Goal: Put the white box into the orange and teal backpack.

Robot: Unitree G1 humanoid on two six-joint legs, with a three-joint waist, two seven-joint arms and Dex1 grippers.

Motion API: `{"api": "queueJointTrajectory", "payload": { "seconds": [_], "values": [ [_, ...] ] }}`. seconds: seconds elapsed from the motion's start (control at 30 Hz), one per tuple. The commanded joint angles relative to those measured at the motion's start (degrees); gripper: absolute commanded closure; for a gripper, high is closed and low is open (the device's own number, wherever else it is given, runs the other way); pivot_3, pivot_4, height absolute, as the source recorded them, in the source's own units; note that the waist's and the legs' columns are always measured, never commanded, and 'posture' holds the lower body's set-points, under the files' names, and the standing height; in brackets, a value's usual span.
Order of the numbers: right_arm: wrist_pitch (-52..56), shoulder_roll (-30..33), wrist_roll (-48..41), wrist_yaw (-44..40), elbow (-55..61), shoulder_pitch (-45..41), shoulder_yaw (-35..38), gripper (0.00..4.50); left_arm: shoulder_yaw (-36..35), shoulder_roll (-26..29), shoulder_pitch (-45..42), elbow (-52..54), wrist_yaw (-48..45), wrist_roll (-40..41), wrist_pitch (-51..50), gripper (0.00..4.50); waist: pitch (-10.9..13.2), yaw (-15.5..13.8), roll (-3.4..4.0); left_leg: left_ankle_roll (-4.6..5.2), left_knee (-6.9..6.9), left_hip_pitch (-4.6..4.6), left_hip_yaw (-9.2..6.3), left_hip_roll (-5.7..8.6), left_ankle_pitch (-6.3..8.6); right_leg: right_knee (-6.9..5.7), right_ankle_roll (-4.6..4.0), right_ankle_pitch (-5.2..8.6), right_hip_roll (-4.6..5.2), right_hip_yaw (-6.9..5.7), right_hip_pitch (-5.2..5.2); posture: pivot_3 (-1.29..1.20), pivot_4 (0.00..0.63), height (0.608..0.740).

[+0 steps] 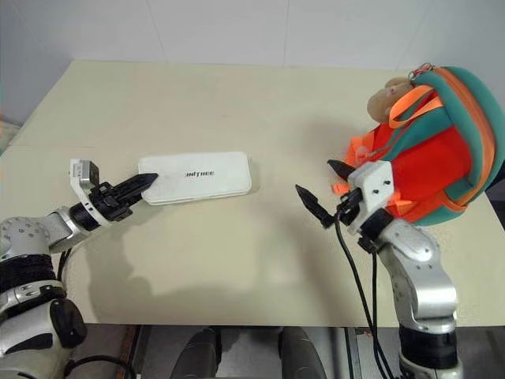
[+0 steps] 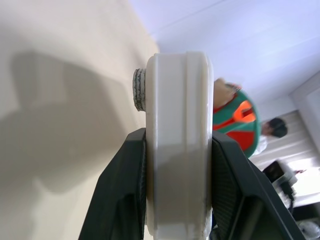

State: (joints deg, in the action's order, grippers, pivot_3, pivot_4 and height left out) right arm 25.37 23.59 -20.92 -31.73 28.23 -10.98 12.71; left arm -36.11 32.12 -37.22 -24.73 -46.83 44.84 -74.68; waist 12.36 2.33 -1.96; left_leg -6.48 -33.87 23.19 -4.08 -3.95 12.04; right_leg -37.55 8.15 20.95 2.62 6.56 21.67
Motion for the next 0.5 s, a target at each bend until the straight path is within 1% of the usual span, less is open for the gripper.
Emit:
{"api": "queueJointTrajectory", "payload": {
  "seconds": [0.03,0.13,0.27,0.5],
  "values": [
    [-0.3,-1.4,-0.1,5.1,5.5,3.6,2.9,0.00,-5.3,-3.2,0.6,5.6,5.1,6.0,-2.4,3.18,0.0,0.0,0.00,0.00,0.00,-0.02,0.00,0.00,0.00,-0.01,0.00,0.00,0.00,0.00,-0.02,0.00,0.150,0.740],
    [-0.7,-3.4,1.1,10.2,7.6,6.3,4.9,0.00,-8.1,-7.2,1.2,9.0,10.0,9.2,-3.5,3.18,0.0,-0.4,0.00,-0.01,0.01,0.00,-0.01,0.02,0.01,0.07,0.00,0.00,0.01,0.00,-0.05,0.00,0.150,0.740],
    [-1.0,-5.0,1.5,15.9,7.8,6.5,7.9,0.00,-9.3,-10.8,2.7,12.4,14.5,12.5,-4.7,3.18,0.0,-0.5,0.00,-0.02,0.01,0.01,0.00,0.05,0.01,0.12,0.04,-0.02,0.03,0.02,-0.06,0.00,0.150,0.740],
    [-2.4,-6.4,2.9,22.5,5.0,5.3,10.4,0.00,-10.0,-13.9,3.3,15.4,19.9,17.8,-4.3,3.18,0.0,-0.5,0.00,-0.02,0.02,0.00,0.00,0.05,0.01,0.13,0.04,-0.02,0.03,0.03,-0.06,0.00,0.150,0.740]
  ]
}}
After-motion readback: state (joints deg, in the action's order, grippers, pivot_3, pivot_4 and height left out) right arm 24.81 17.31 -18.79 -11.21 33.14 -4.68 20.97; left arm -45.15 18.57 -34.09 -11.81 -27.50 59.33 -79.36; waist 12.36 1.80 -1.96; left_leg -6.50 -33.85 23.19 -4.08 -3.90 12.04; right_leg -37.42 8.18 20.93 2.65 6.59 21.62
